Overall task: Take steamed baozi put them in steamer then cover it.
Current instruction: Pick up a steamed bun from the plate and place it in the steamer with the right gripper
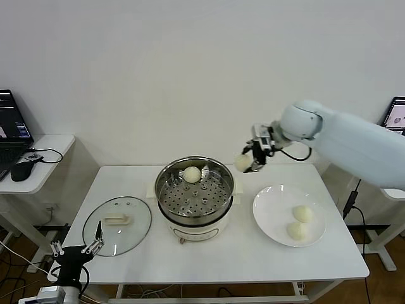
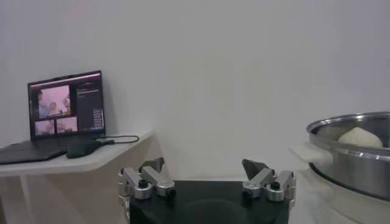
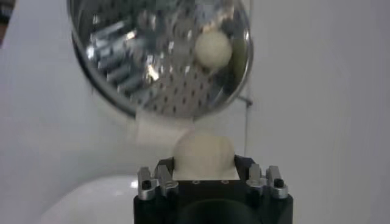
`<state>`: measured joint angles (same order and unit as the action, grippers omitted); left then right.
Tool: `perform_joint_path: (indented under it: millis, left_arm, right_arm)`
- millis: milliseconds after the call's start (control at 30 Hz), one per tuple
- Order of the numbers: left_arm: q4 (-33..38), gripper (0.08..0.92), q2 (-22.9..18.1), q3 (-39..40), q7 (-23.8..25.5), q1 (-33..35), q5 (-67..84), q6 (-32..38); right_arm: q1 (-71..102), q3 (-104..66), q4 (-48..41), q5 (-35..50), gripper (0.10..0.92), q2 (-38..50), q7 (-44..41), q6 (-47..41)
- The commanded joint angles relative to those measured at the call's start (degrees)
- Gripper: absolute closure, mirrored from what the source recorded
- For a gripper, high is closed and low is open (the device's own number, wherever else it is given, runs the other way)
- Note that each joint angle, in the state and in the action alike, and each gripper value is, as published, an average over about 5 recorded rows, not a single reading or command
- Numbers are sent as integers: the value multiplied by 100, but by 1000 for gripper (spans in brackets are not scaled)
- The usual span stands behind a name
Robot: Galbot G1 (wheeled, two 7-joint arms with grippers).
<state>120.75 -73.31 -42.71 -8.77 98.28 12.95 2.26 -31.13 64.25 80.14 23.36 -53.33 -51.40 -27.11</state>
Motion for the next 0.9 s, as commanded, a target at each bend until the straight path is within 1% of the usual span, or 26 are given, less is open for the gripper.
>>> perform_joint_path:
  millis: [33,233,467,633,900]
  left_arm:
    - [7,177,-20,-12,2,4,-3,2]
    - [10,177,-34,-86,0,38,-3,15]
    - [61,177,-74,-98,1,71,-3,27]
    - [83,177,-71,-78,8,83,-10,27]
    - [77,177,-74,-70,9,58,-3,31]
  right_arm:
    - [-238,285,-175,885,397,-1121,361,-595]
    - [263,244,-679,929,397,-1945,580,-865]
    - [679,245,-1295,849,397,-2562,840,-1078]
    - [924,197,-1658,706,397,-2856,909,-1094]
    - [1084,146,-2047,526,397,-3059,1065,-1132]
